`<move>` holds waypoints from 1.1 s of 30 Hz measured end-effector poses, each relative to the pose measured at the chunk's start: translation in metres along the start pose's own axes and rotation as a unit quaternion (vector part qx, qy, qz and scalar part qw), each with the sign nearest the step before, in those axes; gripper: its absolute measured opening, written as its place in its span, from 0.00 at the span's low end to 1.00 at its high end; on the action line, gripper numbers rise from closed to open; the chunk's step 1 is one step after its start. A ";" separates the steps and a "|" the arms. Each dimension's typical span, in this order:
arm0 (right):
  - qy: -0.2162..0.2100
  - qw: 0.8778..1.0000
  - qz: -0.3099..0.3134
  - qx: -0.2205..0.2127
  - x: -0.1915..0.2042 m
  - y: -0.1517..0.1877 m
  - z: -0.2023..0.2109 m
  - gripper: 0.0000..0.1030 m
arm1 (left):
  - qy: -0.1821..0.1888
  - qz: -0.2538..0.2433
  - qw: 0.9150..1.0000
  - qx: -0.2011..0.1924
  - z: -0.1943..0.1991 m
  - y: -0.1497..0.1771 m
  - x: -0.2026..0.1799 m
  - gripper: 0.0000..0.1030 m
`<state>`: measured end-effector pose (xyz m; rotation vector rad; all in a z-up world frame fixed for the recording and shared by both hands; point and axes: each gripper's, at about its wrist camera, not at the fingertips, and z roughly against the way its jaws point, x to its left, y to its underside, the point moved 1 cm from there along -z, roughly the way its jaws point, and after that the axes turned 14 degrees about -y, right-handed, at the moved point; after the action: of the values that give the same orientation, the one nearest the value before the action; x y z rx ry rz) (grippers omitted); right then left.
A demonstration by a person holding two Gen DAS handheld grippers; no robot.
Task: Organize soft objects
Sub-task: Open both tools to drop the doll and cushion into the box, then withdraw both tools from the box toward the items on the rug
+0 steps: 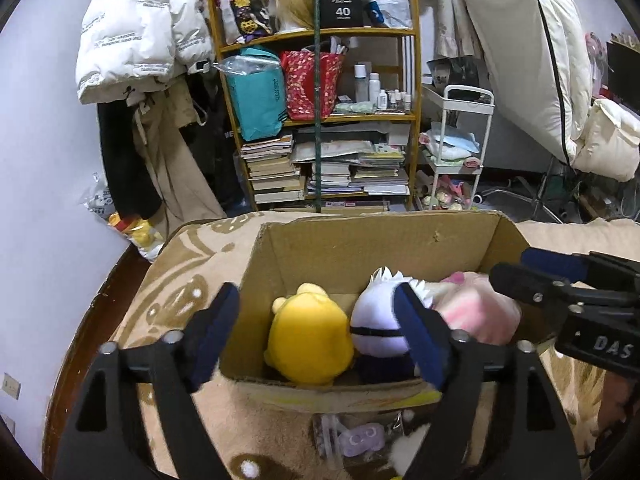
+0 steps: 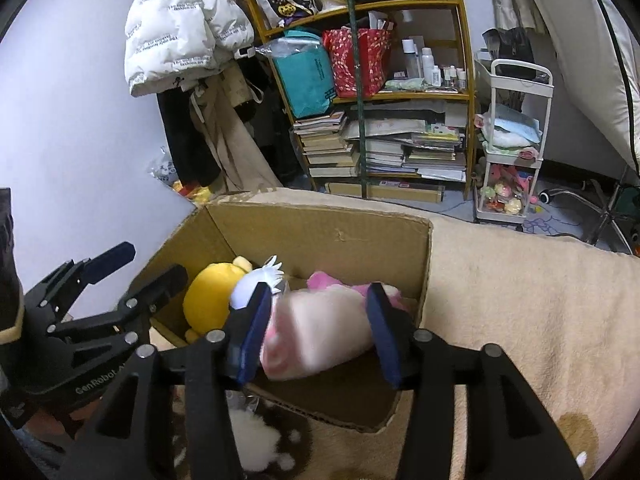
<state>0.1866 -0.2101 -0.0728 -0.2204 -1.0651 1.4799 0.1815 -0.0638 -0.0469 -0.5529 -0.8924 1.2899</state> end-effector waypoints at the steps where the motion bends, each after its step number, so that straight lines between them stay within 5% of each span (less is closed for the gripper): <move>1: -0.001 1.000 -0.001 -0.004 0.001 0.000 0.002 0.61 | -0.002 0.003 1.000 -0.001 0.002 0.000 0.002 0.86; 12: 0.000 0.999 -0.031 -0.037 0.007 0.010 0.041 0.89 | 0.001 0.012 1.000 0.003 0.035 0.008 0.016 0.88; 33: 0.015 0.999 -0.022 -0.047 0.049 0.049 0.107 0.91 | -0.039 0.027 0.999 0.008 0.124 0.050 0.043 0.93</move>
<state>0.0681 -0.2107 -0.0263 -0.2835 -1.1092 1.3842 0.0525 -0.0260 -0.0049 -0.5195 -0.9367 1.3744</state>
